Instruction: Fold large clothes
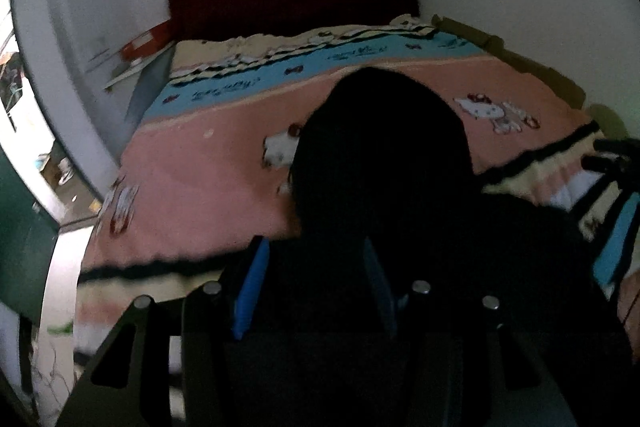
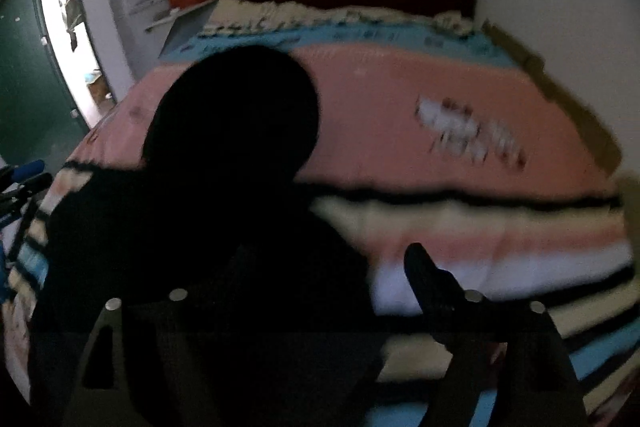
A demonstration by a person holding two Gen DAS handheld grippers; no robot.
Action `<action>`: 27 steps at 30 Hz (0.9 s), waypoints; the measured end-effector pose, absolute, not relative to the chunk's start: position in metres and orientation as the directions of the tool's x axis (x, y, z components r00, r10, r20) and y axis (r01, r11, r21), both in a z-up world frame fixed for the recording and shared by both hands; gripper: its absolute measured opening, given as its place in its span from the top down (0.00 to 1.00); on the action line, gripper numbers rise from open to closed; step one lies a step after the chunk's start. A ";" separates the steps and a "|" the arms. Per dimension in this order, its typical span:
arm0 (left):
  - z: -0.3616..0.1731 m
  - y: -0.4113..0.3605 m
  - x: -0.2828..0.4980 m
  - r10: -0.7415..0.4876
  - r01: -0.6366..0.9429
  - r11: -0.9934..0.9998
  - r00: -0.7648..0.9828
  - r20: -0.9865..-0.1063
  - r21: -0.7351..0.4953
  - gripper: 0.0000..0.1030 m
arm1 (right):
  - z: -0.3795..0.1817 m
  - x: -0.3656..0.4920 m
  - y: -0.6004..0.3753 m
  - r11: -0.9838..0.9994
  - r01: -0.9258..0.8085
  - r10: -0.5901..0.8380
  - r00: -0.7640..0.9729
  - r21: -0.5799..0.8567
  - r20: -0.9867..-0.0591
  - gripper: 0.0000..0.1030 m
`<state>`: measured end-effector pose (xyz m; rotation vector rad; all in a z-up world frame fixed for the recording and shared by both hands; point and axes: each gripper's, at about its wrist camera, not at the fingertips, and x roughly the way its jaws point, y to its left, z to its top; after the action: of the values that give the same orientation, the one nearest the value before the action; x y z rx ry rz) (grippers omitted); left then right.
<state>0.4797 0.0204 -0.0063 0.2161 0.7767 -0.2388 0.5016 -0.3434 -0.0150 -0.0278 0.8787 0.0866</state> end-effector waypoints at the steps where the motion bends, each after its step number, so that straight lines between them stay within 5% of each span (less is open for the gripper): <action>1: -0.005 0.013 0.499 -0.130 0.300 0.947 0.688 -0.714 0.116 0.53 | -0.007 0.517 -0.344 0.997 -0.081 0.057 0.645 0.005 -0.762 0.21; 7: -0.024 -0.033 0.614 -0.160 0.301 0.952 0.658 -0.736 0.061 0.53 | 0.000 0.630 -0.328 0.998 -0.057 0.057 0.685 0.024 -0.726 0.19; 19: -0.112 -0.071 0.730 -0.111 0.241 0.969 0.635 -0.765 0.060 0.55 | -0.116 0.760 -0.285 0.993 -0.049 0.114 0.667 0.110 -0.736 0.19; 22: -0.119 -0.066 0.734 -0.138 0.232 0.973 0.633 -0.762 0.016 0.75 | -0.135 0.771 -0.280 0.988 -0.057 0.148 0.657 0.146 -0.740 0.37; 24: -0.118 -0.062 0.728 -0.162 0.239 0.971 0.639 -0.752 -0.007 0.85 | -0.141 0.771 -0.277 0.984 -0.077 0.174 0.642 0.163 -0.747 0.76; 27: -0.105 -0.055 0.708 -0.177 0.247 0.969 0.658 -0.732 -0.012 0.89 | -0.130 0.758 -0.271 0.980 -0.114 0.197 0.659 0.162 -0.726 0.87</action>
<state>0.7084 -0.0549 -0.1054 0.0912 0.8183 -0.2400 0.7575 -0.2710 -0.1304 0.1056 0.8328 0.1764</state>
